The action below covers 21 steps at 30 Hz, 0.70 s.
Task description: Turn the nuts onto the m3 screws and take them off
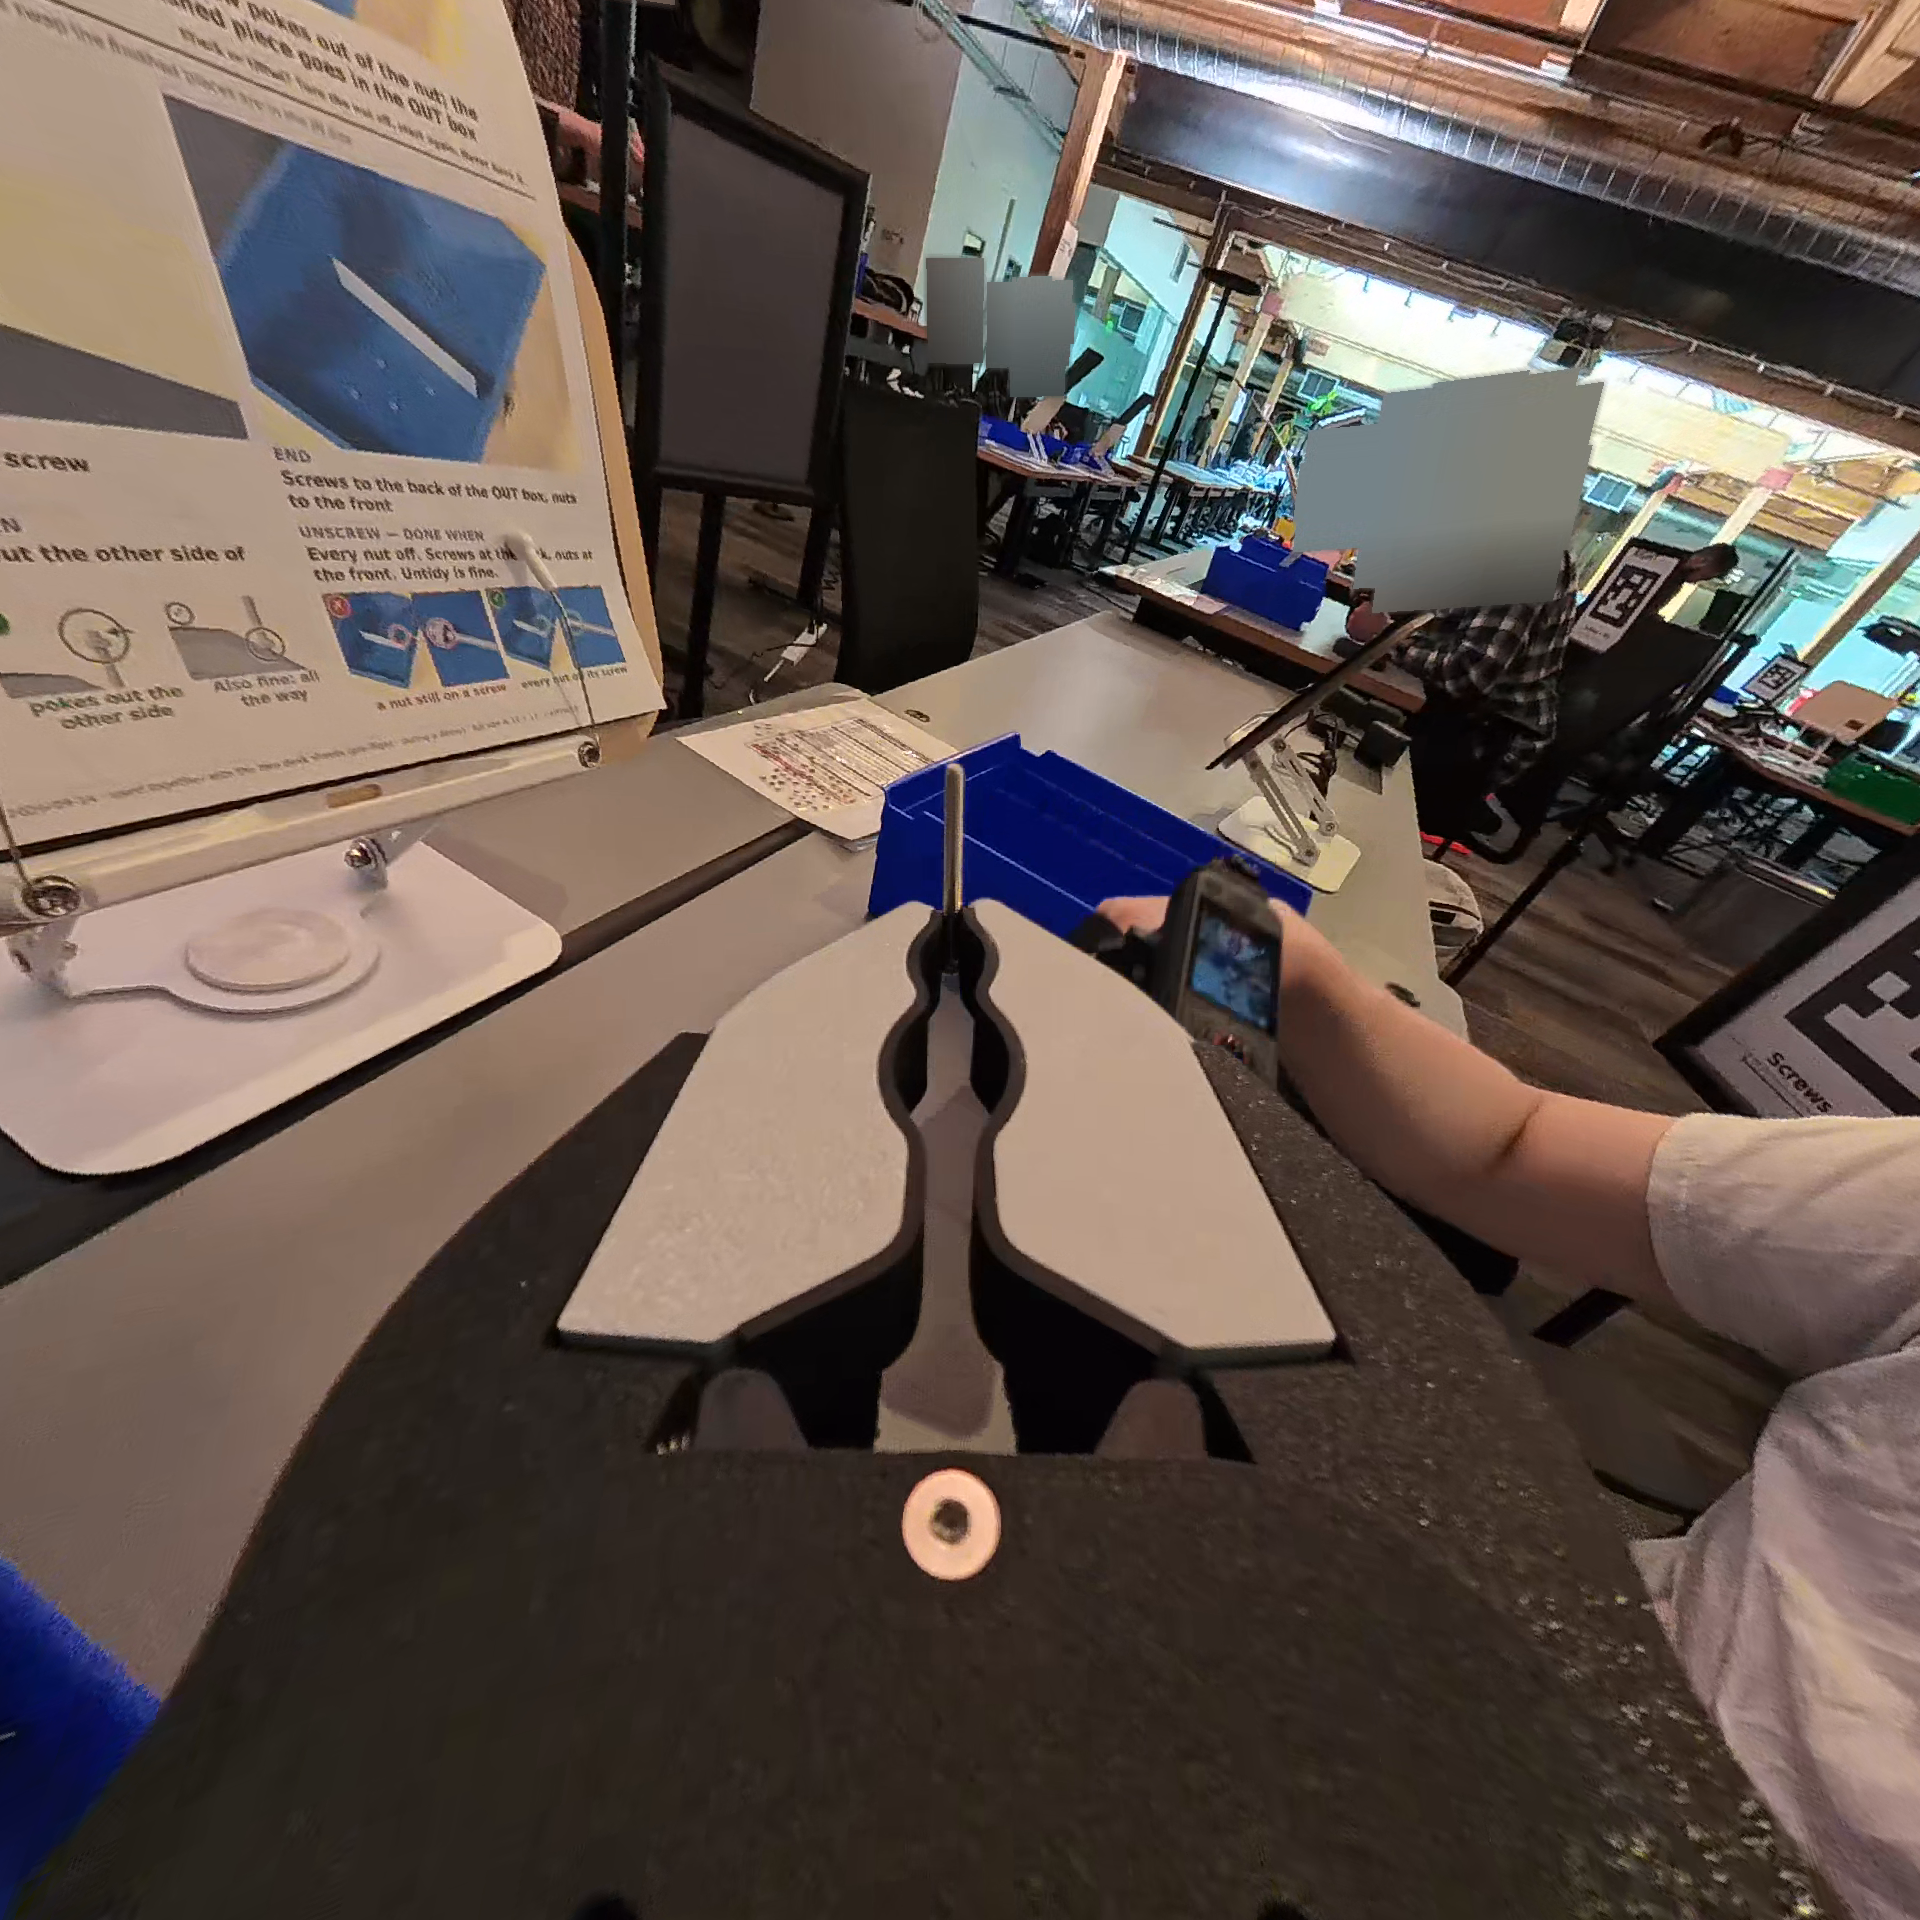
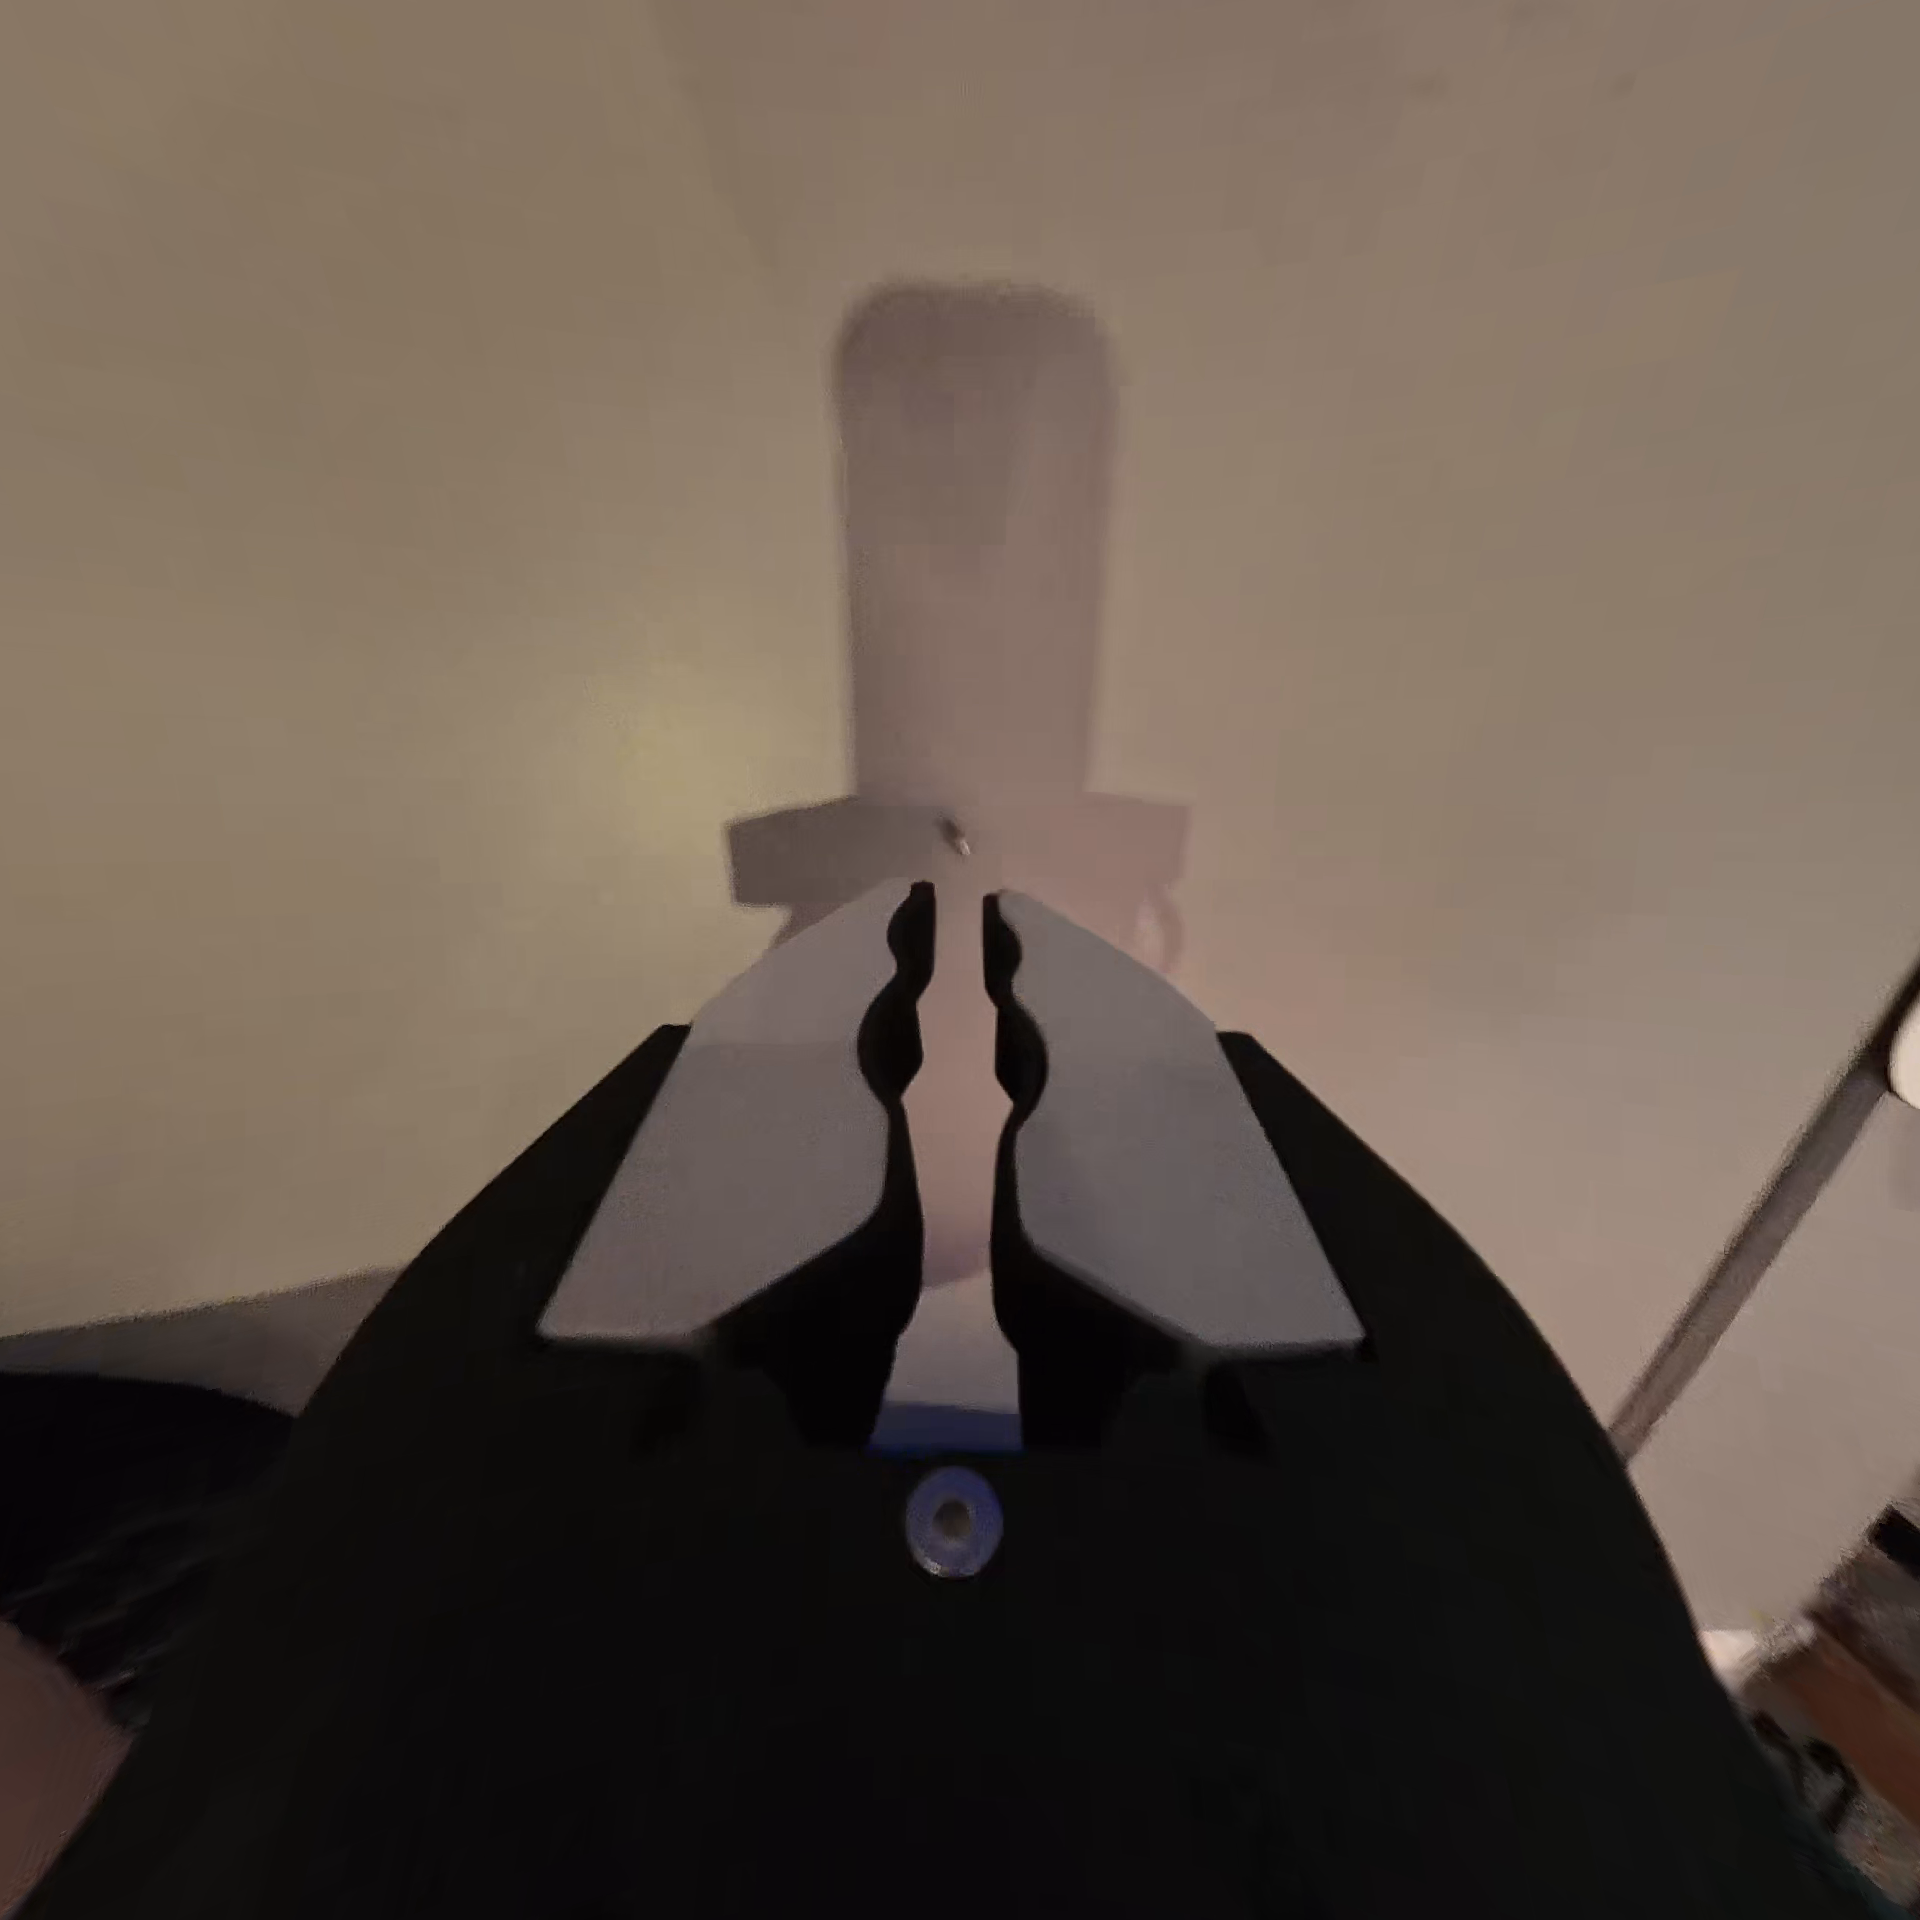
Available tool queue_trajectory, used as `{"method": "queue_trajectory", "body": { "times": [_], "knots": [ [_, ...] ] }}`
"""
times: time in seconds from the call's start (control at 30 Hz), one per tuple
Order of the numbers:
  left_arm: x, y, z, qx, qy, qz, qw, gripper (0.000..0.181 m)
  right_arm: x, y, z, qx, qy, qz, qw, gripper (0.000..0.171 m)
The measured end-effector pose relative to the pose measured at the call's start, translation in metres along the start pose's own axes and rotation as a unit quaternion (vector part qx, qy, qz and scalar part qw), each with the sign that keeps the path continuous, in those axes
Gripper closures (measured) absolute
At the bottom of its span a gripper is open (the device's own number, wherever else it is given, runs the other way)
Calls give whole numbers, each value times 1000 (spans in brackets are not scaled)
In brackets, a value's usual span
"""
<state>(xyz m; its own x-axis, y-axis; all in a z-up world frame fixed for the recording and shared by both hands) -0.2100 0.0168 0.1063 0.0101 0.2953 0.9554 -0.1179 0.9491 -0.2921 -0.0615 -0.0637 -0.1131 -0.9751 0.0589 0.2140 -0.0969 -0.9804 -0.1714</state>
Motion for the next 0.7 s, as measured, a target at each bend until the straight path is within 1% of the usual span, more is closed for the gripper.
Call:
{"method": "queue_trajectory", "body": {
  "times": [0.03,0.1,0.17,0.43,0.6,0.7],
  "knots": [
    [2,0,2,2,-3,0,1000,180,3,1,-6,12,-3,-4,1000,166],
    [3,1,4,4,-5,-1,1000,180,4,0,-11,26,1,-20,999,167],
    [3,0,4,3,-4,-2,1000,180,1,-1,-13,19,15,-16,1000,167],
    [0,-6,0,-11,9,-1,1000,180,7,1,-18,-17,28,56,998,165],
    [0,-9,0,-14,12,-4,1000,180,0,-3,-24,-20,49,45,998,167],
    [0,-10,0,-14,13,-4,1000,180,0,-1,-24,-13,45,41,998,167]
  ]
}}
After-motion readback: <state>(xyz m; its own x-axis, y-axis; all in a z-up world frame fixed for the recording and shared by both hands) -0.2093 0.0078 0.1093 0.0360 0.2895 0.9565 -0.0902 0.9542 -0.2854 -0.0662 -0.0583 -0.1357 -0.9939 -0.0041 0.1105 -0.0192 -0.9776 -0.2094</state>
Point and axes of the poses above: each gripper's, where its closed fingertips meet, z back along the fingers, x out of its top, y = z × x across the jaws, the point moved 2 cm from there along z, back along the fingers, and after that the axes turned 1 degree about -y, right-handed, at the moved point
